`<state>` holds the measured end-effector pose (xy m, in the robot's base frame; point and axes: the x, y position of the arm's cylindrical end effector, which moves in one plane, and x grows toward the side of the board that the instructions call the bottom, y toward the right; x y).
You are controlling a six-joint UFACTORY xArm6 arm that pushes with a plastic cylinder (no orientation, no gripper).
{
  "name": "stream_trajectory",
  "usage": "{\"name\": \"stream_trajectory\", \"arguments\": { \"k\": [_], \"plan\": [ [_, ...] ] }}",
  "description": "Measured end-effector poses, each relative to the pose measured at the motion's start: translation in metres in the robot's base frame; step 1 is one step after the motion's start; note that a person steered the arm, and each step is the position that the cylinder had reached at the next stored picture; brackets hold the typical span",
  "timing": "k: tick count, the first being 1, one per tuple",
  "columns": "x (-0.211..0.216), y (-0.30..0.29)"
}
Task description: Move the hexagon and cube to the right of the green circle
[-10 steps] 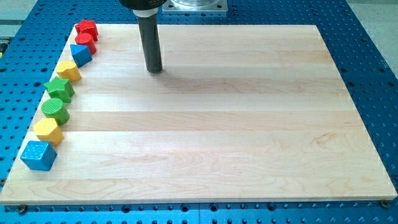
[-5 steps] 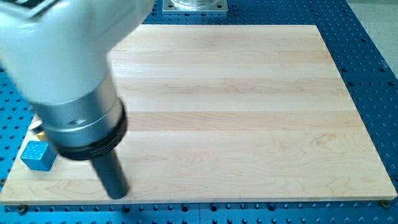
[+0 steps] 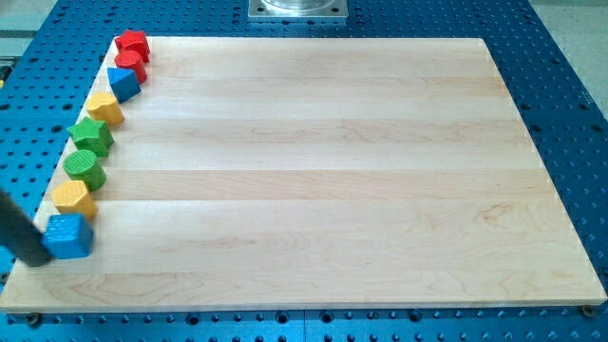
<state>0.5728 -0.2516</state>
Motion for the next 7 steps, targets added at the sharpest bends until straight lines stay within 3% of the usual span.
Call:
{"name": "stream_trajectory", "arguments": {
  "k": [1,2,3,5,6,7],
  "plan": [
    [0.000,0.076],
    [0.026,0.019],
    [-0.004,-0.007],
    [-0.030,0.108],
    [-0.003,0.072],
    [-0.024,0.027]
  ]
}}
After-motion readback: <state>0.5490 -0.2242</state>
